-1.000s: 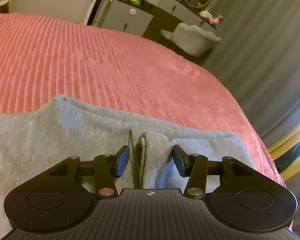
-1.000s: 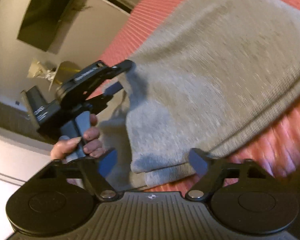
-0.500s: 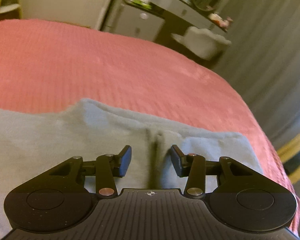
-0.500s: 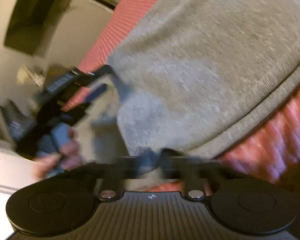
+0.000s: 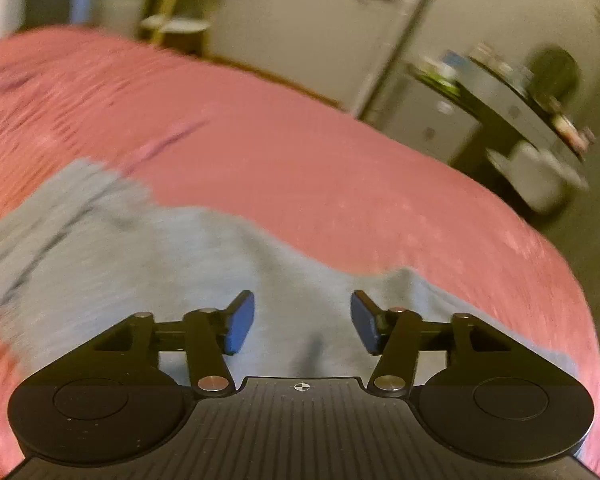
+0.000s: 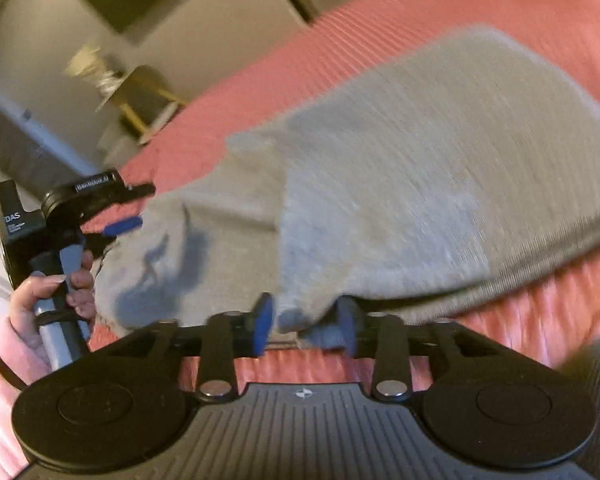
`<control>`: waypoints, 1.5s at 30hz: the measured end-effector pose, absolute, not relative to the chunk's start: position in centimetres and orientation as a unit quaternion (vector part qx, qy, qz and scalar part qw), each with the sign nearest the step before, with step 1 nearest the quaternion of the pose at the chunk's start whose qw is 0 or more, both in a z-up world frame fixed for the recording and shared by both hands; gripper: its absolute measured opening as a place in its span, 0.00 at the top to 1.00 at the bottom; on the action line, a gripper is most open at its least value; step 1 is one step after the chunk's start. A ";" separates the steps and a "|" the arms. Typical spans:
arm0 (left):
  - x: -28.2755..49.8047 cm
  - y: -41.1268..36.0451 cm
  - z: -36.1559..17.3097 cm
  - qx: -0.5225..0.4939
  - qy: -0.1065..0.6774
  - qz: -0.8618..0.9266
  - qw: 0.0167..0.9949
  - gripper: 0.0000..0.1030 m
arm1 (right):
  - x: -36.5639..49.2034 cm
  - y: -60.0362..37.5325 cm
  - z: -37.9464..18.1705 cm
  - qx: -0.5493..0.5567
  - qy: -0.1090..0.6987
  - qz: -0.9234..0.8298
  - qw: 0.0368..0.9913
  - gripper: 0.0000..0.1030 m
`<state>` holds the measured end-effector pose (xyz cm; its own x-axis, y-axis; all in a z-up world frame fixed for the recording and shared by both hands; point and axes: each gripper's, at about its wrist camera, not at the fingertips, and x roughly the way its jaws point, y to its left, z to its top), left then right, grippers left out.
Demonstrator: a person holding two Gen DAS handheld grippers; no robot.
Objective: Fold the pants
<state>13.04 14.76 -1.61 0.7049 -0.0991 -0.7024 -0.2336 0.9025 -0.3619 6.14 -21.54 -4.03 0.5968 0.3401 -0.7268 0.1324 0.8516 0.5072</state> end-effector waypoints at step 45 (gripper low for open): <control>9.6 27.9 -7.4 -0.289 0.432 0.160 0.839 0.21 | 10.6 -17.2 -7.8 0.051 0.437 0.033 0.897 0.05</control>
<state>9.64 27.86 -7.45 0.5748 0.0194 -0.8181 -0.5187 0.7818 -0.3459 10.64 -17.16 -7.76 0.6152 0.1040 -0.7815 -0.0148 0.9926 0.1204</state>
